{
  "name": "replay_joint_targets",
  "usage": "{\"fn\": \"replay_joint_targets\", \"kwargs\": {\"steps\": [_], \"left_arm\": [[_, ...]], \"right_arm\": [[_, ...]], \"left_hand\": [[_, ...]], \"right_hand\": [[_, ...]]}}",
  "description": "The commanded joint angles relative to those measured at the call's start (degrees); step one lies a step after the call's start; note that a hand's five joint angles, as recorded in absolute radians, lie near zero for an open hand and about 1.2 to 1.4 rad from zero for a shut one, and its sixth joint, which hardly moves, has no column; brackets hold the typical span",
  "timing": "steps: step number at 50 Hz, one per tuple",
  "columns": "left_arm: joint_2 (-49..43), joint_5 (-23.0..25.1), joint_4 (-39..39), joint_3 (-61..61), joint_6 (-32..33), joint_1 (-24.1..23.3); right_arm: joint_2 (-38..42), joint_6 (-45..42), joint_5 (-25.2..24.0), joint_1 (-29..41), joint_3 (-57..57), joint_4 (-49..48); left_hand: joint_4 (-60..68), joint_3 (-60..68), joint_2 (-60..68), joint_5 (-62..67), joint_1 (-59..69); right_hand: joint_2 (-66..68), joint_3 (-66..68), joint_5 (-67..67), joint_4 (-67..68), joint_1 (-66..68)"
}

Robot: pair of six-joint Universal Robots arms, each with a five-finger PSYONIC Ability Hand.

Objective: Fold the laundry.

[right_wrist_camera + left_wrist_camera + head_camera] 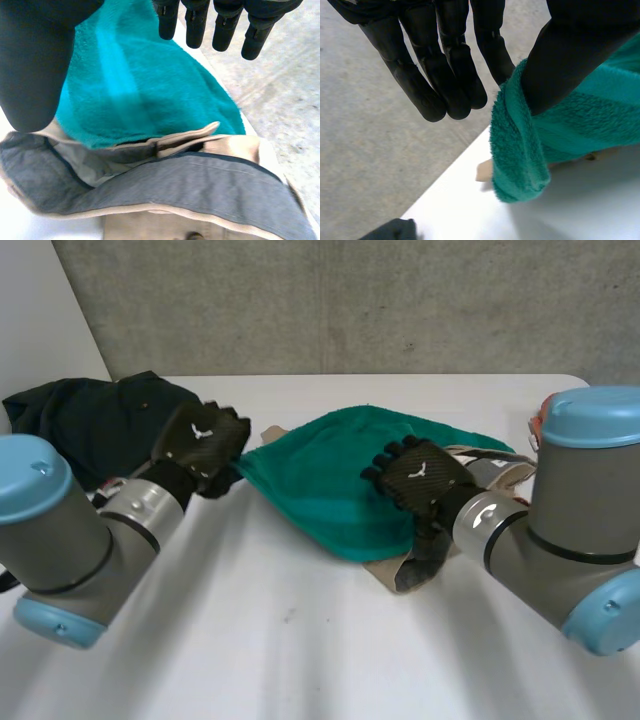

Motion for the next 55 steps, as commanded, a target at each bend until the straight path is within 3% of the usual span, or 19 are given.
{"fn": "replay_joint_targets", "kwargs": {"steps": [1, 13, 17, 23, 29, 32, 39, 44, 51, 55], "left_arm": [[5.1, 0.0, -1.2, 5.6, -3.5, 3.6], [19.4, 3.6, -7.6, 11.4, -20.8, 1.1], [18.4, 3.1, -7.7, 16.4, -25.9, -2.1], [12.0, -0.2, -11.1, 24.6, -28.0, -5.1], [-1.3, -0.4, -15.4, 26.8, -24.5, -8.2], [-8.2, 0.4, -16.5, 27.2, -20.8, -8.7], [-16.4, 1.1, -17.6, 29.6, -14.7, -9.2], [-20.3, 2.3, -17.8, 34.2, -11.4, -9.9], [-27.7, 8.9, -22.8, 43.1, -3.7, -10.5], [-34.5, 10.9, -30.5, 51.9, 2.2, -10.6]], "right_arm": [[-6.2, 8.4, -0.1, -3.0, 2.3, -1.1], [-4.6, 9.7, 0.7, -5.0, 2.2, -2.6], [-3.3, 9.1, 1.9, -4.8, 1.7, -2.4], [-2.2, 8.8, 3.8, -4.7, 1.6, -2.6], [-1.3, 8.8, 4.4, -5.9, 0.9, -2.4], [-0.4, 8.7, 4.4, -6.6, 0.3, -2.3], [1.2, 8.1, 4.4, -7.4, -0.7, -1.4], [1.8, 7.8, 4.4, -8.4, -1.3, -0.5], [2.5, 7.8, 4.3, -8.6, -1.4, -0.5], [2.9, 7.7, 4.4, -8.6, -1.4, -0.4]], "left_hand": [[11.3, 12.1, 11.5, 13.3, 13.4], [11.3, 12.1, 11.5, 13.3, 13.4], [11.3, 12.1, 11.5, 13.3, 13.4], [11.3, 12.1, 11.5, 13.3, 13.4], [11.3, 12.1, 11.5, 13.3, 13.4], [-10.0, -9.2, -9.8, -8.0, -7.9], [-33.3, -32.5, -33.1, -31.3, -31.2], [-58.7, -57.9, -58.5, -56.7, -56.6], [-58.7, -57.9, -58.5, -56.7, -56.6], [-58.7, -57.9, -58.5, -56.7, -56.6]], "right_hand": [[-1.7, -1.9, -2.8, -2.0, -2.6], [-1.7, -1.9, -2.8, -2.0, -2.6], [-1.7, -1.9, -2.8, -2.0, -2.6], [-1.7, -1.9, -2.8, -2.0, -2.6], [-1.7, -1.9, -2.8, -2.0, -2.6], [-1.7, -1.9, -2.8, -2.0, -2.6], [-1.7, -1.9, -2.8, -2.0, -2.6], [-1.7, -1.9, -2.8, -2.0, -2.6], [-1.7, -1.9, -2.8, -2.0, -2.6], [-1.7, -1.9, -2.8, -2.0, -2.6]]}}
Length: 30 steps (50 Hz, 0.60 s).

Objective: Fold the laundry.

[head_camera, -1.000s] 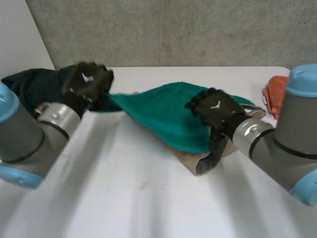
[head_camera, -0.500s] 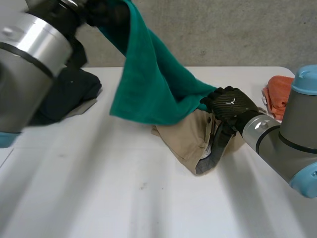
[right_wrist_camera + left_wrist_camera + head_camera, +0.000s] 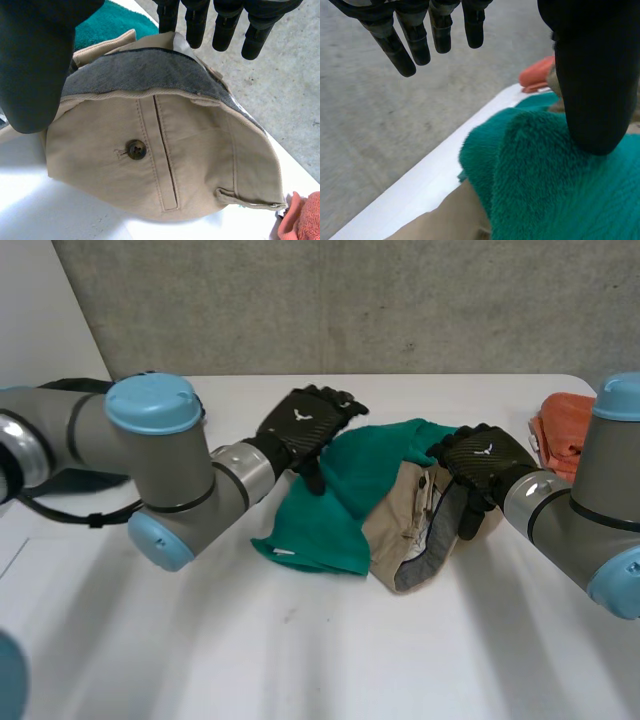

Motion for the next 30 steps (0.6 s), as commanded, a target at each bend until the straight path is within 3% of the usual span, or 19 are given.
{"fn": "replay_joint_targets", "kwargs": {"steps": [1, 4, 12, 14, 15, 16, 17, 23, 30], "left_arm": [[-10.1, 4.0, -10.6, 12.9, 9.2, -0.3], [-14.0, 2.8, -13.2, 17.8, 12.2, -0.3], [-19.3, 0.6, -11.3, 23.9, 15.6, -1.2], [-19.6, 0.5, -10.7, 24.5, 15.5, -1.4], [-19.8, 0.3, -10.4, 24.6, 15.4, -1.5], [-19.9, 0.1, -9.6, 24.9, 15.1, -1.7], [-20.0, -0.1, -9.0, 25.0, 14.8, -1.7], [-19.6, -0.2, -10.8, 26.2, 12.0, -0.4], [-8.0, -1.2, -13.6, 24.2, 5.9, 7.7]], "right_arm": [[0.6, -0.1, 0.1, -0.1, 0.0, 0.0], [0.6, -0.3, 0.1, -0.4, 0.0, -0.1], [1.1, -0.3, 0.1, -1.1, 0.0, -0.2], [1.3, -0.4, 0.1, -1.2, 0.0, -0.4], [1.3, -0.4, 0.1, -1.2, 0.0, -0.4], [1.6, -0.6, 0.1, -1.3, -0.1, -0.4], [1.7, -0.7, 0.1, -1.3, -0.1, -0.4], [2.0, -1.7, 0.1, -1.5, -0.1, 0.0], [1.8, -2.3, 0.1, -1.4, -0.2, 0.0]], "left_hand": [[-1.5, -2.1, -1.7, -2.9, -1.6], [-1.5, -2.1, -1.7, -2.9, -1.6], [-1.5, -2.1, -1.7, -2.9, -1.6], [17.9, 17.3, 17.7, 16.6, 17.8], [32.1, 31.4, 31.9, 30.7, 31.9], [62.8, 62.2, 62.6, 61.5, 62.7], [68.5, 67.8, 68.3, 67.1, 68.3], [68.5, 67.9, 68.3, 67.1, 68.4], [68.5, 67.9, 68.3, 67.1, 68.4]], "right_hand": [[-1.7, -1.9, -2.8, -2.0, -2.6], [-1.7, -1.9, -2.8, -2.0, -2.6], [-1.7, -1.9, -2.8, -2.0, -2.6], [-1.7, -1.9, -2.8, -2.0, -2.6], [-1.7, -1.9, -2.8, -2.0, -2.6], [-1.7, -1.9, -2.8, -2.0, -2.6], [-1.7, -1.9, -2.8, -2.0, -2.6], [-1.7, -1.9, -2.8, -2.0, -2.6], [-1.7, -1.9, -2.8, -2.0, -2.6]]}}
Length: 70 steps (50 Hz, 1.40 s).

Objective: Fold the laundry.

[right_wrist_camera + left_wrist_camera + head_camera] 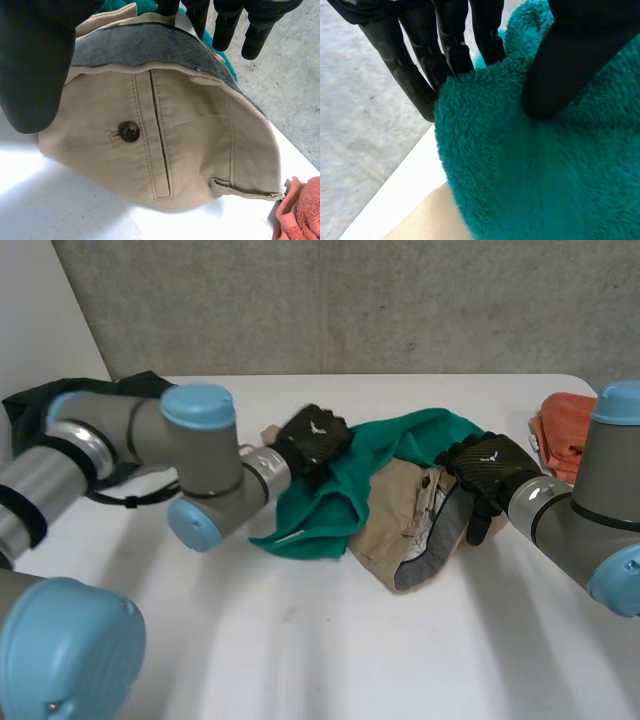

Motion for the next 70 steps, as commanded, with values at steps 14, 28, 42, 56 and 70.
{"fn": "replay_joint_targets", "kwargs": {"steps": [14, 28, 42, 56, 70], "left_arm": [[24.8, -11.4, 11.5, -1.2, -15.9, 27.2], [15.1, -10.2, 15.9, -10.6, -10.1, 30.2], [32.6, -8.0, 16.8, -34.5, -9.3, 22.8], [32.7, 0.4, 18.5, -44.7, -6.1, 9.1], [39.4, -1.1, 20.2, -53.3, -9.2, 11.3]], "right_arm": [[0.2, -0.5, 0.0, 1.5, 0.0, 0.0], [0.2, -1.2, 0.3, 2.8, 0.4, 0.8], [-7.0, -3.4, 0.1, 2.1, -0.5, 6.0], [-10.3, -16.0, -0.3, 8.9, 6.4, 9.5], [3.3, -29.5, 3.2, 13.8, 9.0, -12.3]], "left_hand": [[11.8, 12.8, 13.3, 16.1, 17.8], [-58.2, -57.2, -56.7, -53.9, -52.2], [-58.2, -57.2, -56.7, -53.9, -52.2], [-58.2, -57.2, -56.7, -53.9, -52.2], [-58.2, -57.2, -56.7, -53.9, -52.2]], "right_hand": [[-1.7, -1.9, -2.8, -2.0, -2.6], [-1.7, -1.9, -2.8, -2.0, -2.6], [-1.7, -1.9, -2.8, -2.0, -2.6], [-1.7, -1.9, -2.8, -2.0, -2.6], [5.0, 4.8, 3.9, 4.8, 4.1]]}}
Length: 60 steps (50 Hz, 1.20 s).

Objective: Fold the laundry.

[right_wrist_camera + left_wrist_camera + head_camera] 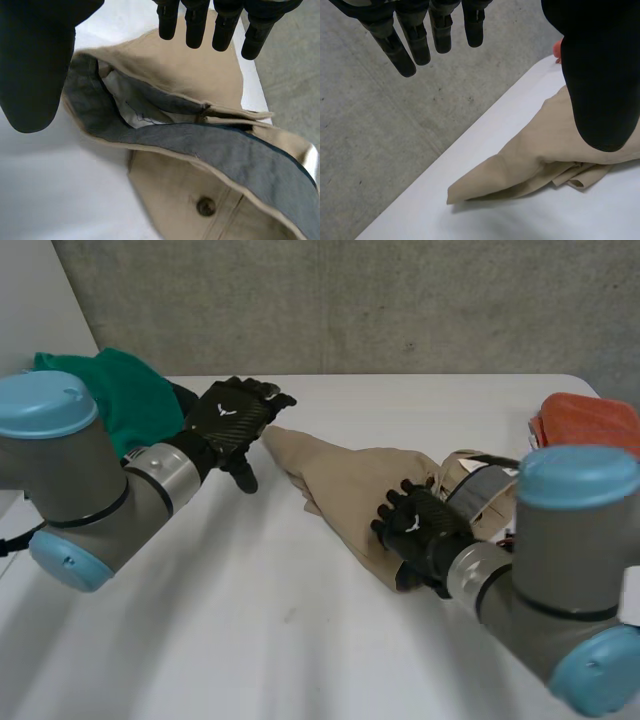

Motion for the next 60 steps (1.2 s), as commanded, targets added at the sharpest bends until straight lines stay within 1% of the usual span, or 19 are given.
{"fn": "replay_joint_targets", "kwargs": {"steps": [1, 3, 4, 6, 11, 14, 19, 22, 26, 32, 34, 35, 36, 37, 38, 43, 52, 56, 60], "left_arm": [[4.2, -0.1, 3.1, -4.7, -1.6, 2.7], [4.8, -0.1, 3.5, -5.3, -1.9, 3.4], [5.4, -0.2, 3.9, -5.9, -2.4, 4.1], [5.8, -0.1, 4.1, -6.4, -2.9, 4.6], [5.5, -0.1, 4.6, -6.9, -4.4, 5.5], [3.8, 0.1, 5.3, -6.2, -4.9, 5.5], [-3.1, 0.9, 6.0, -1.4, -5.0, 4.7], [-7.8, 0.7, 5.6, 2.3, -4.8, 3.3], [-12.9, -0.3, 5.1, 6.7, -4.4, 1.2], [-18.1, -2.2, 3.6, 11.7, -4.7, -1.6], [-19.3, -2.3, 1.1, 12.0, -4.1, -3.1], [-19.6, -2.5, 0.6, 12.1, -3.8, -3.6], [-19.9, -2.9, -0.4, 12.2, -3.0, -4.0], [-19.9, -3.1, -0.8, 12.3, -2.8, -4.1], [-19.6, -3.7, -1.0, 12.4, -2.8, -3.6], [-12.1, -5.3, -1.2, 11.3, -3.9, 0.2], [16.1, 4.2, -1.7, 0.5, -13.0, 4.6], [24.0, 7.3, -4.8, -3.1, -17.3, 5.6], [24.3, 8.4, -9.7, -5.0, -18.5, 5.7]], "right_arm": [[7.0, -5.3, 2.2, 0.7, -1.7, -9.0], [8.2, -5.7, 2.3, 0.7, -2.3, -9.3], [9.0, -5.5, 2.5, 0.7, -3.0, -9.7], [9.2, -5.2, 3.2, 0.5, -3.7, -10.4], [6.2, -0.1, 4.0, 0.9, -2.9, -14.3], [-1.2, 5.4, 2.2, 2.5, -2.5, -13.9], [-13.3, 17.5, -4.0, 3.3, -4.6, -6.3], [-17.1, 23.6, -7.2, 2.8, -7.4, 0.0], [-21.1, 29.3, -10.5, 2.6, -10.4, 6.9], [-25.0, 32.0, -13.8, 1.8, -11.8, 11.3], [-25.9, 32.7, -13.9, 0.3, -11.8, 11.2], [-26.0, 32.9, -14.1, -0.2, -11.8, 11.2], [-26.3, 33.5, -14.2, -1.2, -11.5, 11.2], [-26.3, 33.7, -14.2, -1.7, -11.4, 11.2], [-26.3, 34.1, -14.3, -2.1, -11.3, 11.2], [-25.4, 34.9, -13.9, -5.9, -11.5, 11.0], [-18.9, 37.4, -11.0, -13.7, -16.3, 11.4], [-14.4, 38.6, -8.8, -15.3, -18.5, 12.2], [-8.2, 38.3, -7.7, -15.9, -21.4, 16.0]], "left_hand": [[-1.4, -2.1, -1.7, -2.8, -1.0], [-1.4, -2.1, -1.7, -2.8, -1.0], [-1.4, -2.1, -1.7, -2.8, -1.0], [-1.4, -2.1, -1.7, -2.8, -1.0], [-1.4, -2.1, -1.7, -2.8, -1.0], [-1.4, -2.1, -1.7, -2.8, -1.0], [-1.4, -2.1, -1.7, -2.8, -1.0], [-1.4, -2.1, -1.7, -2.8, -1.0], [-1.4, -2.1, -1.7, -2.8, -1.0], [-1.4, -2.1, -1.7, -2.8, -1.0], [13.8, 13.2, 13.6, 12.4, 14.3], [26.9, 26.3, 26.7, 25.5, 27.4], [58.0, 57.4, 57.8, 56.6, 58.5], [68.5, 67.8, 68.2, 67.1, 68.9], [68.6, 67.9, 68.3, 67.2, 69.0], [68.6, 67.9, 68.3, 67.2, 69.0], [68.6, 67.9, 68.3, 67.2, 69.0], [68.6, 67.9, 68.3, 67.2, 69.0], [68.6, 67.9, 68.3, 67.2, 69.0]], "right_hand": [[6.7, 6.5, 5.6, 6.4, 5.8], [16.7, 16.6, 15.7, 16.5, 15.8], [41.1, 40.9, 40.1, 40.9, 40.2], [68.2, 68.0, 67.1, 67.9, 67.3], [68.3, 68.1, 67.2, 68.0, 67.4], [68.3, 68.1, 67.2, 68.0, 67.4], [68.3, 68.1, 67.2, 68.0, 67.4], [68.3, 68.1, 67.2, 68.0, 67.4], [68.3, 68.1, 67.2, 68.0, 67.4], [68.3, 68.1, 67.2, 68.0, 67.4], [68.3, 68.1, 67.2, 68.0, 67.4], [68.3, 68.1, 67.2, 68.0, 67.4], [68.3, 68.1, 67.2, 68.0, 67.4], [68.3, 68.1, 67.2, 68.0, 67.4], [68.3, 68.1, 67.2, 68.0, 67.4], [68.3, 68.1, 67.2, 68.0, 67.4], [68.3, 68.1, 67.2, 68.0, 67.4], [68.3, 68.1, 67.2, 68.0, 67.4], [68.3, 68.1, 67.2, 68.0, 67.4]]}}
